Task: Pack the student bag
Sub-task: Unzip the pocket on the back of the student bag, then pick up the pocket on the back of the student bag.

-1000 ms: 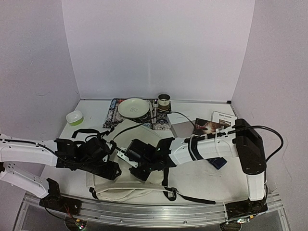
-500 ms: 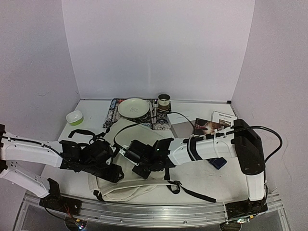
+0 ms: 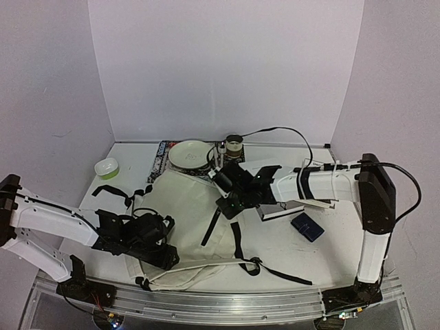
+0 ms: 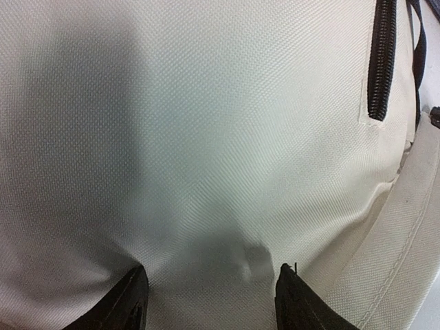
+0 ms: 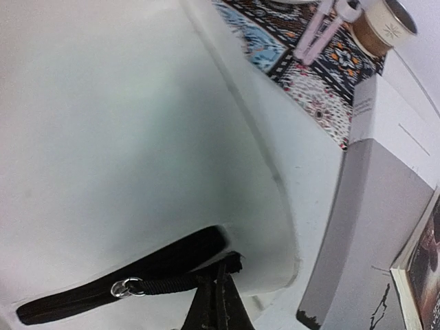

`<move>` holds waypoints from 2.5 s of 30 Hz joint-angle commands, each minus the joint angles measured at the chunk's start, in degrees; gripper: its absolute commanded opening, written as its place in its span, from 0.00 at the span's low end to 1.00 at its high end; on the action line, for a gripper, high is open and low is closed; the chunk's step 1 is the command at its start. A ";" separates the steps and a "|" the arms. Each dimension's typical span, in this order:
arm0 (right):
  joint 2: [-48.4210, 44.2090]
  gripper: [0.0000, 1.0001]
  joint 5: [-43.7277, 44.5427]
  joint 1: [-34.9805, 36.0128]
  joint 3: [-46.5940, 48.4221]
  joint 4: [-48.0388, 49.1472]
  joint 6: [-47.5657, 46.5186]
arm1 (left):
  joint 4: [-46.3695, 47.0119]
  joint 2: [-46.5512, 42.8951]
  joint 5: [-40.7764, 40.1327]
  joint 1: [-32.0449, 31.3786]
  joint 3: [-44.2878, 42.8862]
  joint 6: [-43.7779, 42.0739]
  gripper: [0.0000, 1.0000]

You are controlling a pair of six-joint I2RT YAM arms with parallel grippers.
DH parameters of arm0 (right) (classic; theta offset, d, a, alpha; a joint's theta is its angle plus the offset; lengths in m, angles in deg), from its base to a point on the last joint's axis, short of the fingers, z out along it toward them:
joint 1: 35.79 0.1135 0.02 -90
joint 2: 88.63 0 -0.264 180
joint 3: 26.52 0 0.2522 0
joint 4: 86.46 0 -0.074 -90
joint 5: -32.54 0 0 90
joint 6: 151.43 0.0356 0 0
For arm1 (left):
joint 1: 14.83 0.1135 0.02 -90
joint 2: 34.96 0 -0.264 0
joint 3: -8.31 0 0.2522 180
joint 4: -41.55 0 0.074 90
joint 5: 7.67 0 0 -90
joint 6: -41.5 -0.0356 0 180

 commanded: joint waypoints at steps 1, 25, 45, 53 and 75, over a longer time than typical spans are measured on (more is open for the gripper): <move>-2.87 0.00 -0.94 -5.17 -1.54 1.22 2.80 | -6.12 1.35 3.05 -1.25 3.62 3.57 0.64; -15.74 0.79 -27.04 -10.66 -19.98 13.48 15.64 | -6.21 -6.72 -5.76 -1.70 -8.15 -2.85 0.80; -4.16 0.94 -35.22 -10.66 -28.36 36.30 32.58 | -6.48 14.59 -16.98 2.10 -26.07 -13.13 0.96; -2.54 0.43 -35.85 -10.67 -29.36 37.59 31.59 | -6.22 19.89 -15.65 2.50 -29.92 -14.51 0.96; -4.84 0.19 -36.79 -10.04 -30.22 37.39 30.24 | -12.63 34.43 -26.83 0.99 -43.34 -15.41 0.93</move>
